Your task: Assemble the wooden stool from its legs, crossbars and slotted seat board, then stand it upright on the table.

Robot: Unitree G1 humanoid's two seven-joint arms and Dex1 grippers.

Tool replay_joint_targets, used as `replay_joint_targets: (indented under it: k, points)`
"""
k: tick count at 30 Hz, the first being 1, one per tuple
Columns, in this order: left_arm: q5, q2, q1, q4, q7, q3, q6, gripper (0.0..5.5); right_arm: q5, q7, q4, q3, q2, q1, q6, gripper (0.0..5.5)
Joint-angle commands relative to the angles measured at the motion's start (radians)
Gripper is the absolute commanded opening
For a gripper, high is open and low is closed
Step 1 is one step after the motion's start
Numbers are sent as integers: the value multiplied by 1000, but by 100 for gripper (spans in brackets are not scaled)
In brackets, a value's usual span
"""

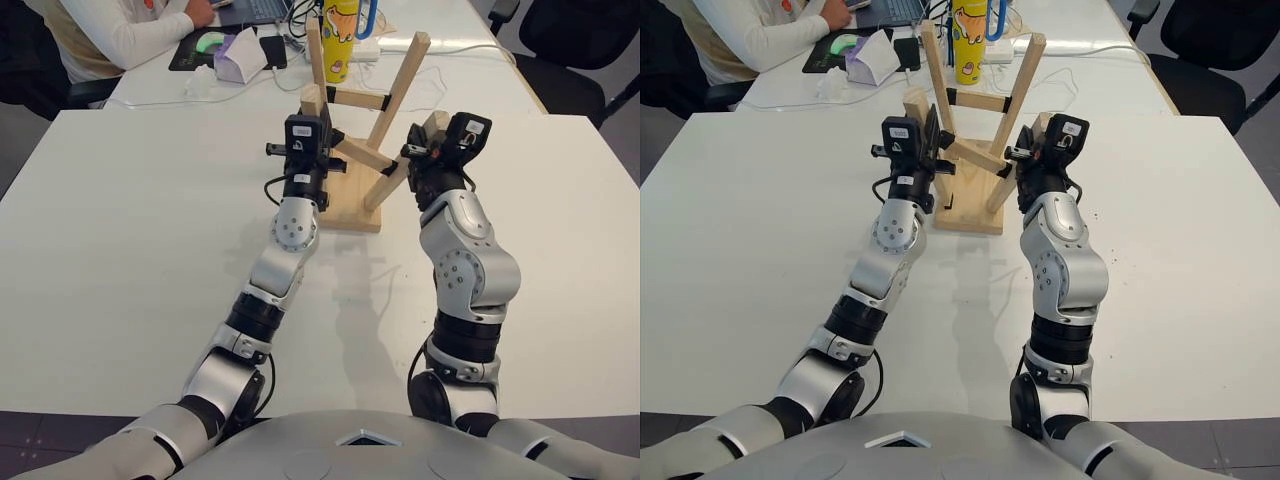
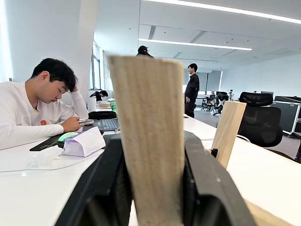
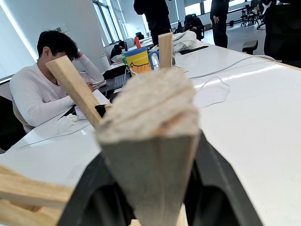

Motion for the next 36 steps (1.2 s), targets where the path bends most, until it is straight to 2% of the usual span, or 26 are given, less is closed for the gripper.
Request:
replay_joint_targets:
  k: [1,6,10,13,26,36]
  points:
    - [52,131,172,219,-114,1,376,107,79,82,-71,47,45,57,-55,103]
    - [-21,140,203,213,-76,128,320,107,75,75,-54,37,46,71,-43,103]
    - [-66,135,248,165,-93,172,263,107,62,49,-40,24,40,67,-18,104]
    - [-70,132,274,136,-121,164,228,108,38,31,-28,23,23,55,11,104]
    - [-36,115,242,77,-109,144,233,109,-105,51,38,178,-104,-48,106,105]
    - [-40,103,258,9,-101,142,261,109,-118,29,68,191,-90,-19,126,106]
